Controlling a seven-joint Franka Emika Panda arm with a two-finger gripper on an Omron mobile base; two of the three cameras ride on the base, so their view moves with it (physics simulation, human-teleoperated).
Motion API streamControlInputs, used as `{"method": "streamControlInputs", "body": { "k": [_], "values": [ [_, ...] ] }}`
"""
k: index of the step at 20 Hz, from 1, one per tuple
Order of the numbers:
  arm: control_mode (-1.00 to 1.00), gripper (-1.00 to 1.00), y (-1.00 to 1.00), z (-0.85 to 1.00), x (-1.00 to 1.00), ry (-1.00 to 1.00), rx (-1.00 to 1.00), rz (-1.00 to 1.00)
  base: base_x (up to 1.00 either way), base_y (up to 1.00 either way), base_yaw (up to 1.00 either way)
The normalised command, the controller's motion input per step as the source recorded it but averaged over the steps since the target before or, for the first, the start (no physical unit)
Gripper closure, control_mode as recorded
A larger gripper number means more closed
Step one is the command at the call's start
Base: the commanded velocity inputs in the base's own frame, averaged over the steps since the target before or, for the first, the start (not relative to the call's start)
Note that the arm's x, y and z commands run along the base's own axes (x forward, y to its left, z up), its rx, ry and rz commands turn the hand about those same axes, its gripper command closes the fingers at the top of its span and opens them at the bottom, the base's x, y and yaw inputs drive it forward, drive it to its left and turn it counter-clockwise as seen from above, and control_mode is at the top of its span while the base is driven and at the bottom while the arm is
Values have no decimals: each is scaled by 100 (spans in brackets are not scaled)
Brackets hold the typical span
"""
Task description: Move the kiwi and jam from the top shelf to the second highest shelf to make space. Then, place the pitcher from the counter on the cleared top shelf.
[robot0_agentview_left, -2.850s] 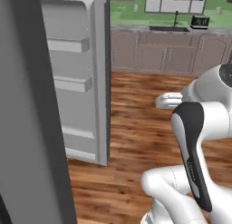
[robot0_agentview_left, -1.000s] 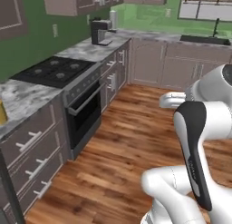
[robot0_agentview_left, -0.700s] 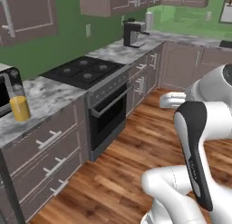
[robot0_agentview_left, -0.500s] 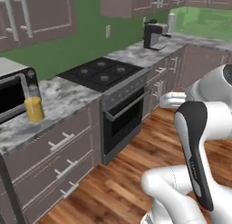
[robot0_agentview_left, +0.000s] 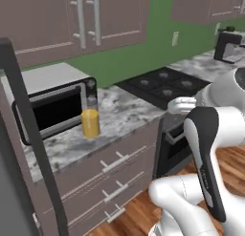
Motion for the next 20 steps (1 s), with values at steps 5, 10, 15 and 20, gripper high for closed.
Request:
{"method": "streamControlInputs", "body": {
  "k": [5,10,15,20],
  "values": [
    [100,-100,0,0,0,0,0,0,46,18,44],
    [100,-100,0,0,0,0,0,0,4,-2,41],
    [100,-100,0,0,0,0,0,0,9,-2,42],
    [100,-100,0,0,0,0,0,0,32,0,32]
  ]
}}
